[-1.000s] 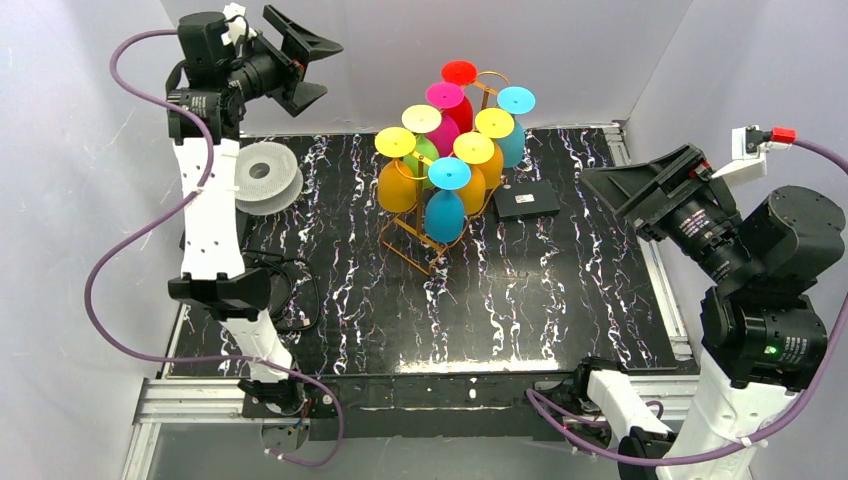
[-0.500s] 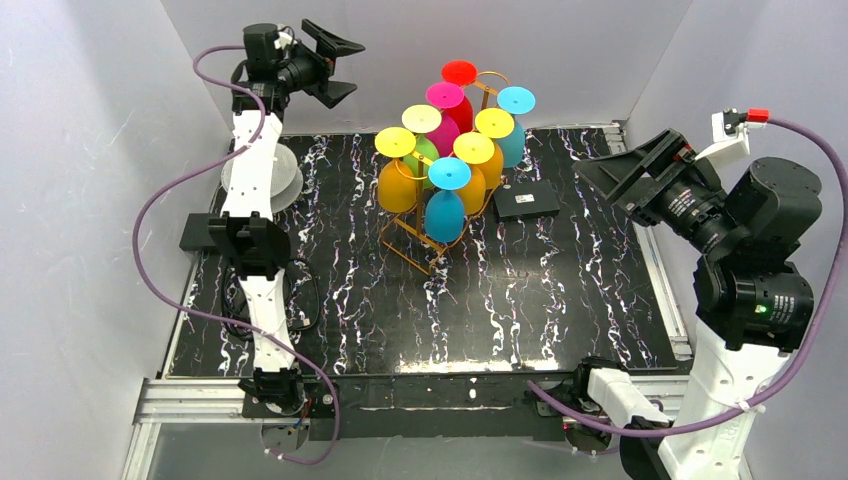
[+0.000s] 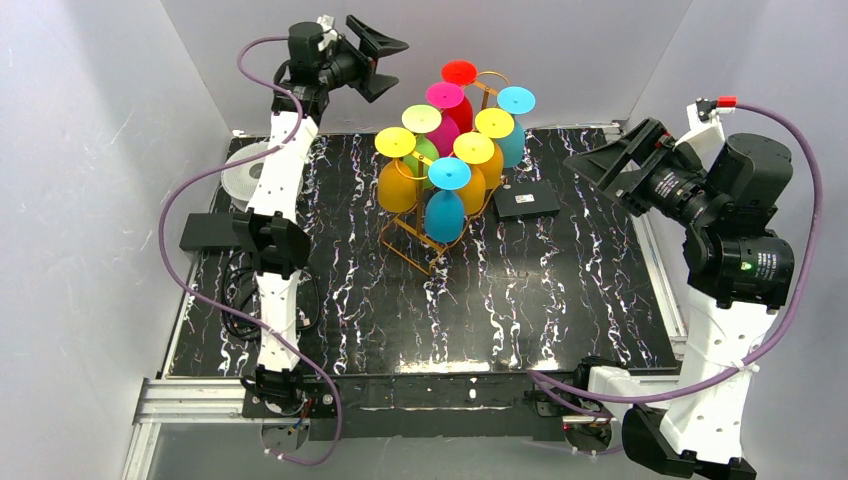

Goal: Take the wine glass off the wine glass rack

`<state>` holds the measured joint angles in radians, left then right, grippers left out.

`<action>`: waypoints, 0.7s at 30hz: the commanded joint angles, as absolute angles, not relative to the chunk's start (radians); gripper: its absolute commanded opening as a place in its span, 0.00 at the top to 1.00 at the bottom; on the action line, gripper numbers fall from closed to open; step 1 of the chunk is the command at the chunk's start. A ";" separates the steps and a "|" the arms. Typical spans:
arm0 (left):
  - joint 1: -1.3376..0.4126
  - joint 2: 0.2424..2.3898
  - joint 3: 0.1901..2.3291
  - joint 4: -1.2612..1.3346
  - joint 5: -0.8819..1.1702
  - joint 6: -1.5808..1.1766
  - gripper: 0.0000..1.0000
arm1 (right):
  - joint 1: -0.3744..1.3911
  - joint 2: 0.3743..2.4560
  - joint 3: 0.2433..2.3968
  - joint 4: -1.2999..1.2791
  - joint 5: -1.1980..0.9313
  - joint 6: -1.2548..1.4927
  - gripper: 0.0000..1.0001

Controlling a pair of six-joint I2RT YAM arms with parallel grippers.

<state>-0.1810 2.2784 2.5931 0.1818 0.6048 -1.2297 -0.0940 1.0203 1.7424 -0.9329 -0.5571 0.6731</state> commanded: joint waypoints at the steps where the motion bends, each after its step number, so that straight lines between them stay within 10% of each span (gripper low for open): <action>1: -0.223 2.310 2.623 0.269 0.587 -1.212 0.13 | -0.096 1.015 1.740 -0.877 -0.593 0.646 0.02; 21: -0.308 2.379 2.649 0.322 0.484 -1.192 0.20 | -0.096 1.028 1.755 -0.918 -0.600 0.609 0.03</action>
<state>-0.2989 2.4023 2.6026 0.2592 0.4801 -1.2045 -0.0940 1.0229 1.7370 -0.9401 -0.5800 0.6357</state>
